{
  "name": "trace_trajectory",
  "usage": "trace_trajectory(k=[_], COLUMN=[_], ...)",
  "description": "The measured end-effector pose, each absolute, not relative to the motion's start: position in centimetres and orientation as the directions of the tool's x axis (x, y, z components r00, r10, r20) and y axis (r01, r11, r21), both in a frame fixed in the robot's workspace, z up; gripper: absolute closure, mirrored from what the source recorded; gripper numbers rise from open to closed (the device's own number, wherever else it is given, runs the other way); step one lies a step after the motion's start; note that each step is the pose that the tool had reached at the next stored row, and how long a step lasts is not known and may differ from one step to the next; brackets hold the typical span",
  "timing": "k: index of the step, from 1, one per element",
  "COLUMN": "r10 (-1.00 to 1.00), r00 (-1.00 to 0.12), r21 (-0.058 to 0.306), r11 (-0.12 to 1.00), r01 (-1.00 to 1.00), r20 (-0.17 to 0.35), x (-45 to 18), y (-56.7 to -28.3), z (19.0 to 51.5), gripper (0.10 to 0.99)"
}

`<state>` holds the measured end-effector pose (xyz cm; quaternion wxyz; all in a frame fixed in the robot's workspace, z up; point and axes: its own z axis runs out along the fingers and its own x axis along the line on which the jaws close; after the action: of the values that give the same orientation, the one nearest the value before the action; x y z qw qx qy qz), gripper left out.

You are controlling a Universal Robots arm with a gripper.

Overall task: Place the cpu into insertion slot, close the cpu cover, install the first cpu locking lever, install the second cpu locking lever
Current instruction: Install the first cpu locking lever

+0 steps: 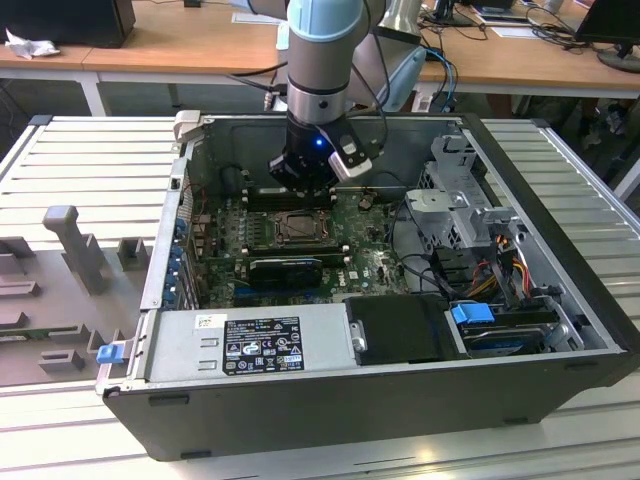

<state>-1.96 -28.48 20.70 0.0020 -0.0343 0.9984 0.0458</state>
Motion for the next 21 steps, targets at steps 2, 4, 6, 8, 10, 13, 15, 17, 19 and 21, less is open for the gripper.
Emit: trace_trajectory(k=[2, 4, 6, 8, 10, 13, 15, 17, 19, 21], r10=[-0.068, -0.069, -0.069, -0.069, -0.068, -0.068, -0.069, -0.069, -0.068, -0.068], r00=[-0.998, -0.998, -0.998, -0.998, -0.998, -0.998, -0.998, -0.998, -0.998, -0.998], r21=[0.091, 0.088, 0.079, 0.075, 0.074, 0.074, 0.075, 0.075, 0.075, 0.075], r11=[0.994, 0.994, 0.994, 0.995, 0.995, 0.995, 0.995, 0.995, 0.995, 0.995], r01=[-0.069, -0.069, -0.069, -0.069, -0.069, -0.069, -0.069, -0.069, -0.069, -0.069], r20=[-0.007, -0.007, -0.006, -0.006, -0.006, -0.006, -0.006, -0.006, -0.006, -0.006], x=[-1.96, -1.95, -1.96, -1.95, -1.96, -1.96, -1.95, -1.95, -1.9, -1.87], y=[-28.49, -28.48, -28.5, -28.47, -28.49, -28.44, -28.39, -28.39, -28.39, -28.39], z=[20.58, 20.49, 20.36, 20.24, 20.21, 20.21, 20.2, 20.21, 20.17, 20.13], gripper=[0.98, 0.98, 0.98, 0.98, 0.98, 0.98, 0.98, 0.98, 0.98, 0.98])
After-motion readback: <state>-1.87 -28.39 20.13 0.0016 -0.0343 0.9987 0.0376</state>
